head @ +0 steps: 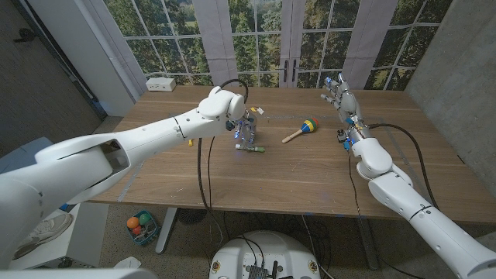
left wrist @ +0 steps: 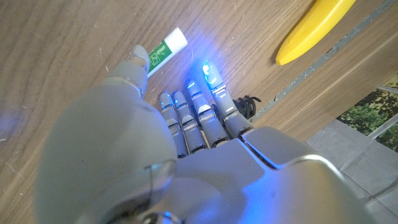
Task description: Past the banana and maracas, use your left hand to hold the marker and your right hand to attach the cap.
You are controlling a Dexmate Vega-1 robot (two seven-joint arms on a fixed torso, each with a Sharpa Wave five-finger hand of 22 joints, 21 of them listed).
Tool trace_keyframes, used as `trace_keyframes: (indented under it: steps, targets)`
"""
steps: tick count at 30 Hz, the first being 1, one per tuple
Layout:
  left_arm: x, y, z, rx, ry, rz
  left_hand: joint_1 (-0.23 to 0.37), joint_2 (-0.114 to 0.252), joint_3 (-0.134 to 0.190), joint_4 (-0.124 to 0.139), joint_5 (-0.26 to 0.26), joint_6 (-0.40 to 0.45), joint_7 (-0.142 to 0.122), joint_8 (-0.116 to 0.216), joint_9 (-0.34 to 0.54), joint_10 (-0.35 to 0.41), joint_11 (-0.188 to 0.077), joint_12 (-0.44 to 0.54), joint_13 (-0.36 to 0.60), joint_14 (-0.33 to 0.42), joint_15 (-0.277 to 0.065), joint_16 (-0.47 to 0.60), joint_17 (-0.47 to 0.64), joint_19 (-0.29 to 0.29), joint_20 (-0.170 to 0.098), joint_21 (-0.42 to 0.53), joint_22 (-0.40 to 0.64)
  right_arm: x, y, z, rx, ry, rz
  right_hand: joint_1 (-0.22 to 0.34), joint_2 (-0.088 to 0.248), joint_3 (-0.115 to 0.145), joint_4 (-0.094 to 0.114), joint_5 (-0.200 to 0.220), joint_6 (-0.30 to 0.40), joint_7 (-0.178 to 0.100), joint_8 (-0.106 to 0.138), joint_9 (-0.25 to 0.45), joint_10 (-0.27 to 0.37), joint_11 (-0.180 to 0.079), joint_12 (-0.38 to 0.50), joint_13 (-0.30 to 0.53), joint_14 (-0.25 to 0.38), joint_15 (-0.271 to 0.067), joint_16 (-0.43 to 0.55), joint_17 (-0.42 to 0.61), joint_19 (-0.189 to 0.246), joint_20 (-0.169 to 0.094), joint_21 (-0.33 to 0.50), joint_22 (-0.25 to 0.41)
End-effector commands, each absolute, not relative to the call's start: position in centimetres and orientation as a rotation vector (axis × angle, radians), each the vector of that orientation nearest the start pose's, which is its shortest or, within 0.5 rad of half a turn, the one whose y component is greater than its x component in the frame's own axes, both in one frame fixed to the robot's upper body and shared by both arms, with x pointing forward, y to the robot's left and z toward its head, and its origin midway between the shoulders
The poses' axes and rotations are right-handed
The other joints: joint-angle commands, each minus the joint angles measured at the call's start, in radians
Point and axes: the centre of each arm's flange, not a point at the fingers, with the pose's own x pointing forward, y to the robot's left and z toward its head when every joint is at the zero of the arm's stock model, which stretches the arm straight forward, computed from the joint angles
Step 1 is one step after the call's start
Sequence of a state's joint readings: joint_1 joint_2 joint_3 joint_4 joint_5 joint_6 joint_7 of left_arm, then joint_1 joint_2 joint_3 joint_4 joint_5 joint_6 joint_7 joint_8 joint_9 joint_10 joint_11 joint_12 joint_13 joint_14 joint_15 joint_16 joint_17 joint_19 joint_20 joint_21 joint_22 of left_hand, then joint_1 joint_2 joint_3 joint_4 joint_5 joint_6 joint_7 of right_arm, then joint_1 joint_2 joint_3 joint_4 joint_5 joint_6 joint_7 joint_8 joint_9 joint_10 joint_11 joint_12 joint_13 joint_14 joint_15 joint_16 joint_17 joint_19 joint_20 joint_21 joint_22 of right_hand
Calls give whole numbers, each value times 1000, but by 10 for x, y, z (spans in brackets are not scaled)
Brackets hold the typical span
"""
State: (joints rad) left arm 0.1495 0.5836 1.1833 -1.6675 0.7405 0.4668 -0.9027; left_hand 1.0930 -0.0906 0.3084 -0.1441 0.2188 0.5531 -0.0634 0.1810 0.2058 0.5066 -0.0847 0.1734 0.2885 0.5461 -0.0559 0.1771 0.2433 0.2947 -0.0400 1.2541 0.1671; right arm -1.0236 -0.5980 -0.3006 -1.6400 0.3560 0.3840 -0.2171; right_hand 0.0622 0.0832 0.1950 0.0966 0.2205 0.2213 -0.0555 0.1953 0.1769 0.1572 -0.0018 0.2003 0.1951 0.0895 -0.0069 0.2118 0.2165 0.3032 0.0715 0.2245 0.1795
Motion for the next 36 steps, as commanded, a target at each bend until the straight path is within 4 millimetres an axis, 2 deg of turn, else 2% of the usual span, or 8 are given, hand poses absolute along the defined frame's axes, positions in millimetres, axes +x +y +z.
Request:
trace_keyframes:
  steps: [1, 5, 8, 11, 16, 22, 27, 36]
  targets:
    - [618, 76, 64, 2001, -91, -432, -21, 9, -18, -1, -22, -82, -3, 1, -5, -101, 29, 1, -28, -119, -34, 5, -29, -76, 29, -63, 0, 570, -275, 7, -170, -864, 83, -1, 7, 9, 2, -1, 0, -4, -1, 3, 6, 2, 2, 3, 5, 2, 7, 3, 6, 8, 0, 1]
    - [615, 80, 72, 1954, -132, -402, -74, 20, -45, 10, -40, -191, 6, -1, -12, -226, 57, 3, -63, -243, 14, 4, -55, -178, 69, -155, -2, 571, -273, 8, -172, -862, 87, -1, 7, 9, 1, -1, 1, -4, -1, 3, 5, 3, 2, 3, 5, 2, 7, 3, 6, 9, 0, 1]
    - [612, 85, 78, 1902, -186, -362, -106, 30, -56, 16, -43, -258, 10, -3, -13, -278, 63, 3, -78, -286, 25, 7, -60, -210, 83, -197, -2, 572, -273, 9, -174, -863, 87, -1, 7, 10, 1, -1, 2, -4, 0, 3, 5, 1, 2, 3, 5, 2, 7, 3, 7, 9, -1, 1]
    - [609, 90, 84, 1848, -234, -344, -197, 58, -79, 55, -43, -339, 16, -8, -15, -301, 64, 9, -86, -296, 26, 17, -59, -209, 88, -231, -1, 574, -272, 10, -172, -862, 89, -1, 7, 10, 1, -1, 3, -4, 0, 3, 6, 1, 2, 3, 5, 2, 7, 3, 7, 8, -1, 1]
    - [603, 98, 90, 1735, -343, -304, -333, 113, -102, 120, -37, -326, 20, 15, -17, -280, 58, 26, -91, -287, 28, 31, -52, -211, 104, -272, 0, 577, -270, 10, -172, -860, 89, -1, 7, 11, 1, -1, 3, -4, -1, 3, 4, 0, 1, 3, 5, 2, 7, 3, 7, 8, -2, 1]
    - [599, 109, 96, 1602, -425, -280, -380, 162, -93, 139, -29, -337, 13, 9, -19, -313, 73, 15, -94, -319, 40, 18, -55, -257, 126, -319, -1, 581, -268, 11, -171, -857, 90, -1, 7, 12, 0, -2, 3, -5, -1, 3, 5, -1, 2, 3, 4, 2, 7, 4, 7, 7, -2, 1]
    - [596, 121, 100, 1450, -425, -230, -424, 227, -70, 152, -23, -381, 15, 0, -21, -384, 94, 7, -98, -393, 59, 2, -58, -322, 142, -380, 0, 584, -266, 11, -169, -855, 92, -1, 7, 13, 0, -2, 4, -4, -1, 3, 5, -1, 1, 3, 4, 2, 7, 4, 8, 6, -3, 1]
    - [596, 148, 98, 1143, -545, -281, -463, 273, -40, 164, -23, -415, 27, -4, -24, -432, 99, 7, -101, -463, 78, -2, -60, -384, 150, -435, 1, 586, -266, 10, -162, -852, 90, -2, 8, 15, 0, -2, 4, -4, -2, 3, 4, 0, 1, 3, 3, 1, 7, 4, 10, -1, -3, 1]
